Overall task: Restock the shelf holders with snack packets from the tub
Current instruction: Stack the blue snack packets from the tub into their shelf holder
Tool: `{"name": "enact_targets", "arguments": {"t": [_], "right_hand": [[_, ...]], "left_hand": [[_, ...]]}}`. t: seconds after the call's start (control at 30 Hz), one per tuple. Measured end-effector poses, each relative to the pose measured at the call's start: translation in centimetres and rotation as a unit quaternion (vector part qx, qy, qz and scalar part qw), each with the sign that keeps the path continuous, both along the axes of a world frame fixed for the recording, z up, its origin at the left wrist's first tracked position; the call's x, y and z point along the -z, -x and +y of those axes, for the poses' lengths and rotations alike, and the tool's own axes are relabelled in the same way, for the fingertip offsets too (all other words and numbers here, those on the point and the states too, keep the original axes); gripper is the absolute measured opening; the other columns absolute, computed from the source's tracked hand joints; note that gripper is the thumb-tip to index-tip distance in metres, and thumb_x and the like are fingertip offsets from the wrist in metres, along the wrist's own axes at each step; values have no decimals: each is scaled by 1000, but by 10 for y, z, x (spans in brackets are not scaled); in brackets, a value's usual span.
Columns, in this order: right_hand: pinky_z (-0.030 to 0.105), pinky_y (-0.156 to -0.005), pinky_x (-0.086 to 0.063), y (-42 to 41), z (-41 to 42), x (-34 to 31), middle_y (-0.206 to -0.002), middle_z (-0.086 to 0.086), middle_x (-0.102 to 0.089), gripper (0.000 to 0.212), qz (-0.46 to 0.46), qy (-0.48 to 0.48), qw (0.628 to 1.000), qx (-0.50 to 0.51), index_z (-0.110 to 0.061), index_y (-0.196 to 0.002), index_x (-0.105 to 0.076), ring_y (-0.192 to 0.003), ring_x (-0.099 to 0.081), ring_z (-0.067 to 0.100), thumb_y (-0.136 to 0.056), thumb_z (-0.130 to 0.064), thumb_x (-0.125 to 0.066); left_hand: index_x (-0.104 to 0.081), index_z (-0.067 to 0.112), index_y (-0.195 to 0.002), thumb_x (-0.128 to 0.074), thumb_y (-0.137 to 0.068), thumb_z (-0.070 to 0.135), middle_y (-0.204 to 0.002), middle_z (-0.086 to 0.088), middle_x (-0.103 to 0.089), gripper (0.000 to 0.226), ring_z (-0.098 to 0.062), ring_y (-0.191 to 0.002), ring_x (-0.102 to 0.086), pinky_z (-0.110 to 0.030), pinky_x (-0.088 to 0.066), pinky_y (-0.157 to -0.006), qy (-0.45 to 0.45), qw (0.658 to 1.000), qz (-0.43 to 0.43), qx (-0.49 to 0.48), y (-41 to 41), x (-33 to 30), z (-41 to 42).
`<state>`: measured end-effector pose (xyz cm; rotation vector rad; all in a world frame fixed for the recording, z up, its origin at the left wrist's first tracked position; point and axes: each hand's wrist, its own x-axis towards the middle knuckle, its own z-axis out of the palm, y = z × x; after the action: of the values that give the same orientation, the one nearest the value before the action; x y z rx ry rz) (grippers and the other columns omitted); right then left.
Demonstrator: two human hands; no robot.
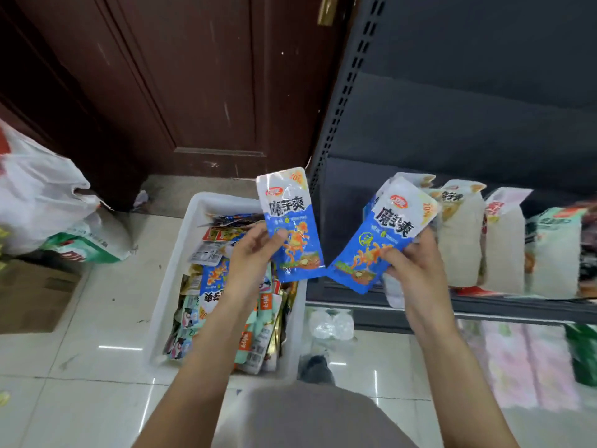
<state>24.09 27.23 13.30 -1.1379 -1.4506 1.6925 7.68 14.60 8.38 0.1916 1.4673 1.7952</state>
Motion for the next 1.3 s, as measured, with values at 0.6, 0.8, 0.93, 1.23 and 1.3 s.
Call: {"name": "enact_targets", "arguments": {"t": [0.6, 0.8, 0.93, 1.23, 1.3], "right_hand": [[28, -80, -55, -113, 115, -16, -103, -8, -68, 30, 77, -60, 982, 164, -15, -124, -51, -90, -66, 5, -96, -5, -52], [19, -70, -54, -106, 125, -14, -99, -12, -71, 34, 108, -60, 980, 159, -10, -129, -49, -91, -68, 4, -95, -9, -56], [19, -69, -54, -103, 129, -14, -99, -16, -71, 35, 121, -63, 978, 160, -15, -129, -49, -93, -68, 5, -95, -12, -57], [25, -77, -55, -100, 128, -20, -106, -14, -69, 34, 135, -99, 970, 178, -17, -128, -49, -100, -66, 9, -95, -14, -57], [28, -78, -56, -100, 130, -22, -108, -11, -69, 35, 133, -105, 969, 181, -18, -128, -49, -101, -66, 11, -95, -15, -57]], "left_hand": [[-64, 12, -111, -72, -83, 11, -98, 8, -70, 29, -9, -83, -69, -31, -57, -77, 63, 874, 454, 163, -55, -36, 168], [-69, 8, -95, -74, -81, 20, -81, 1, -70, 19, -9, -64, -66, -20, -52, -60, 50, 804, 585, 94, -58, -43, 160], [-71, 7, -94, -76, -78, 11, -83, -3, -72, 17, -13, -70, -68, -34, -57, -65, 44, 769, 627, 119, -57, -46, 156], [-71, 3, -87, -72, -83, 14, -84, -1, -71, 12, -11, -79, -68, -25, -54, -73, 55, 814, 567, 113, -70, -42, 158], [-70, 1, -82, -72, -83, 17, -80, -2, -71, 16, -10, -76, -67, -17, -52, -70, 65, 825, 549, 112, -68, -44, 164]]}}
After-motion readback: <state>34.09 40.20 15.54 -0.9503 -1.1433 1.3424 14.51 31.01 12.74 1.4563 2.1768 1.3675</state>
